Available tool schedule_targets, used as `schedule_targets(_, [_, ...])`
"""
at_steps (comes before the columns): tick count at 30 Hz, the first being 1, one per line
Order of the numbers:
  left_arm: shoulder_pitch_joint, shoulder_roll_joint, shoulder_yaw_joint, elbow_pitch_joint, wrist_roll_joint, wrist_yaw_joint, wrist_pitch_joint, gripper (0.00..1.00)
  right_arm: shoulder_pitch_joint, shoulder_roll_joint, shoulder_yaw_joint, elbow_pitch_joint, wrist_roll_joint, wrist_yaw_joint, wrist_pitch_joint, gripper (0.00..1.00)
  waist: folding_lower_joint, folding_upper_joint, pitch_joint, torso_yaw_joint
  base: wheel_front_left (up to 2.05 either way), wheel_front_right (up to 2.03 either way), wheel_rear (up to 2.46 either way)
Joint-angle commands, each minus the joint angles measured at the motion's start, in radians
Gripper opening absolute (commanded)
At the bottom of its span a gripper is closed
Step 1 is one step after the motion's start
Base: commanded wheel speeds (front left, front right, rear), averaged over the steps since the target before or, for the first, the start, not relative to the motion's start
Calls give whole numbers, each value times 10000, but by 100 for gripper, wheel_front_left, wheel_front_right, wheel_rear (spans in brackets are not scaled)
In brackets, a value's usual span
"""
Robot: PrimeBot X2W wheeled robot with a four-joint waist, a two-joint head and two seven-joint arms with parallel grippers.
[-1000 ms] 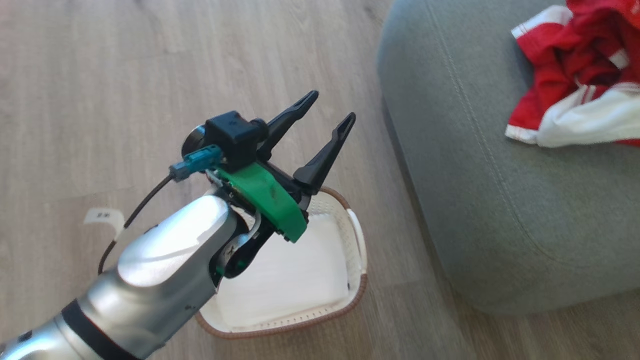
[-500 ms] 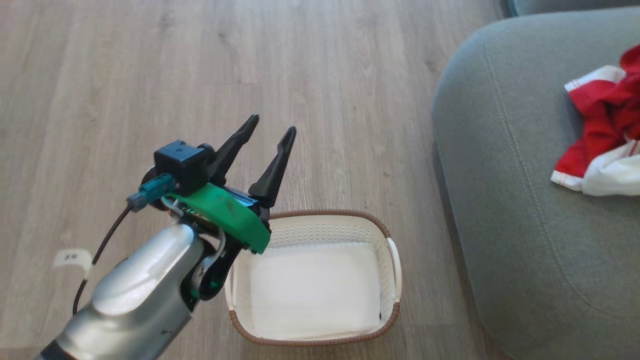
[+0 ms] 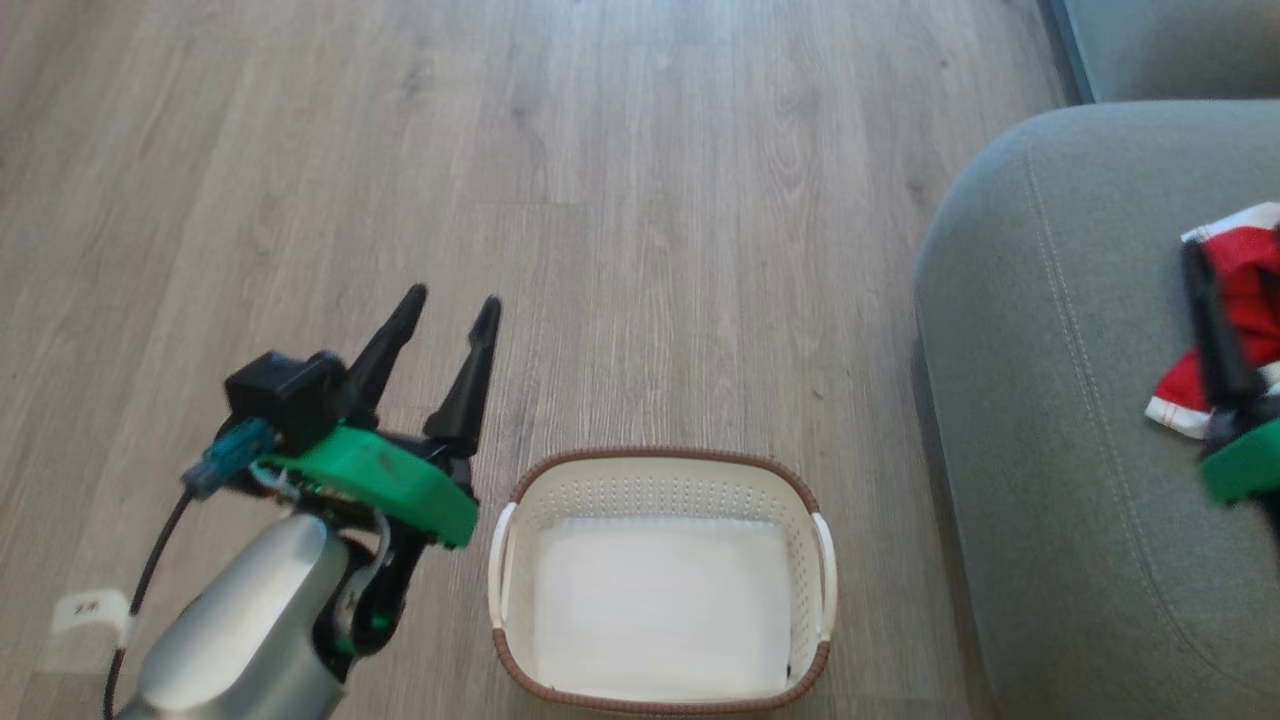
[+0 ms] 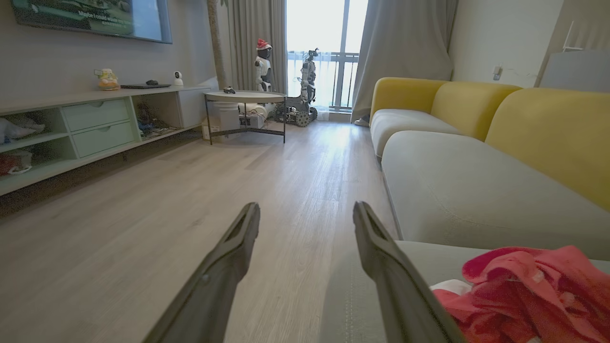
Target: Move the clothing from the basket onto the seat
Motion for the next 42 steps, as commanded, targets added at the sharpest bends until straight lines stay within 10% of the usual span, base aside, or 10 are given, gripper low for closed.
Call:
schedule_targets(1, [-310, 262, 563, -297, 82, 40, -123, 100, -25, -199, 3, -377, -80, 69, -80, 100, 1, -1, -71, 70, 0, 0, 0])
schedule_targets(22, [2959, -1012, 3951, -914, 2196, -466, -123, 100, 2056, 2936, 384, -612, -1409, 69, -1379, 100, 1, -1, -454, 243, 0, 0, 0])
schedule_targets(42, [3812, -2370, 5744, -342, 4526, -1787, -124, 100, 2410, 3626, 621, -842, -1959, 69, -1427, 100, 1, -1, -502, -42, 0, 0, 0])
